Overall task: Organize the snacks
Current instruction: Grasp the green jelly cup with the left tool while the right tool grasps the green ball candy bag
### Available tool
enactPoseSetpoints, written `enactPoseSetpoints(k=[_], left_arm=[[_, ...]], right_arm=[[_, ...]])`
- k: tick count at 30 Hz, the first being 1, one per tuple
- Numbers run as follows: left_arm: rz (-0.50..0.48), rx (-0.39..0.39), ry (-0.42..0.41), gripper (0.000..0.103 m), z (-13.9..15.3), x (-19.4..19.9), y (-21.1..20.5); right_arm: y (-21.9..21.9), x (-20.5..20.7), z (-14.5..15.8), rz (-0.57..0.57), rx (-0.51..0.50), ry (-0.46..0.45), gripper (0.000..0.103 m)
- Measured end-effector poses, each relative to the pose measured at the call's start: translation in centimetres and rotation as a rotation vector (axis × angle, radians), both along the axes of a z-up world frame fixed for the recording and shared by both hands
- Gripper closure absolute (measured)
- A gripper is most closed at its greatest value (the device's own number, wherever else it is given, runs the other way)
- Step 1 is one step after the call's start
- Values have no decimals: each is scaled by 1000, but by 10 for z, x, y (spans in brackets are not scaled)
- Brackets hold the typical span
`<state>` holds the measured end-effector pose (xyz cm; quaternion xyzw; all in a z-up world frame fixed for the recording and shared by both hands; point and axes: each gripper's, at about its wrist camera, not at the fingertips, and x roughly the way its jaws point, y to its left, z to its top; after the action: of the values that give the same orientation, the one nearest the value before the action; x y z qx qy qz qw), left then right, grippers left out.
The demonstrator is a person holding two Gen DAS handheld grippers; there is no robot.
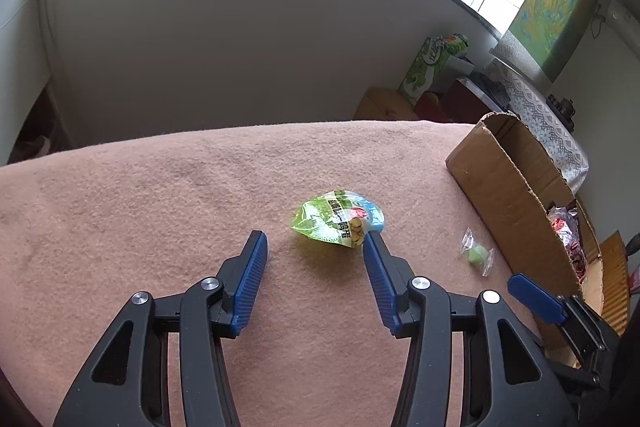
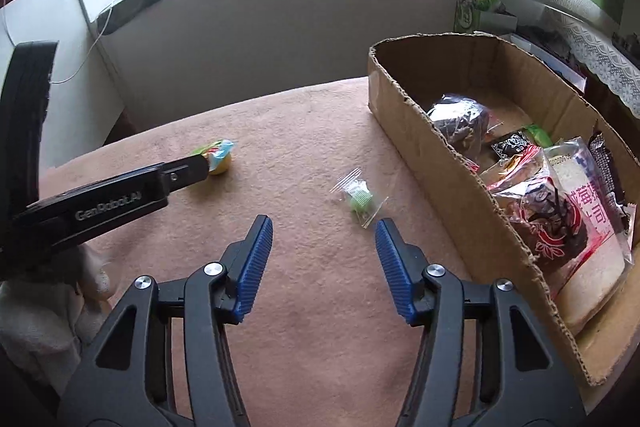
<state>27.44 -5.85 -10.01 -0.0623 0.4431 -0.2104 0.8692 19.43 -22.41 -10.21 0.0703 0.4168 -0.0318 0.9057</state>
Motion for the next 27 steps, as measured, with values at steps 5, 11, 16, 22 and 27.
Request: enactPoseSetpoints(k=[5,11,16,22,27], left_arm=[[-26,-4,-10,54,-1,6,-4],[-54,-8,-12,54,-5,13,-10],[-59,-8,-19,54,-6,16,-13],[-55,-9,-25,54,-7,20,-17],[-44,-4,-27,61,-7,19,-16]], right_arm=[[0,11,-7,-23,-26,20,47],[-1,28,-14,-39,-34,54,48],[2,40,-17,-40,-41,69,49],[10,48,-19,-13,-72,74,51],[12,50,-19,-1,-75,73,56]])
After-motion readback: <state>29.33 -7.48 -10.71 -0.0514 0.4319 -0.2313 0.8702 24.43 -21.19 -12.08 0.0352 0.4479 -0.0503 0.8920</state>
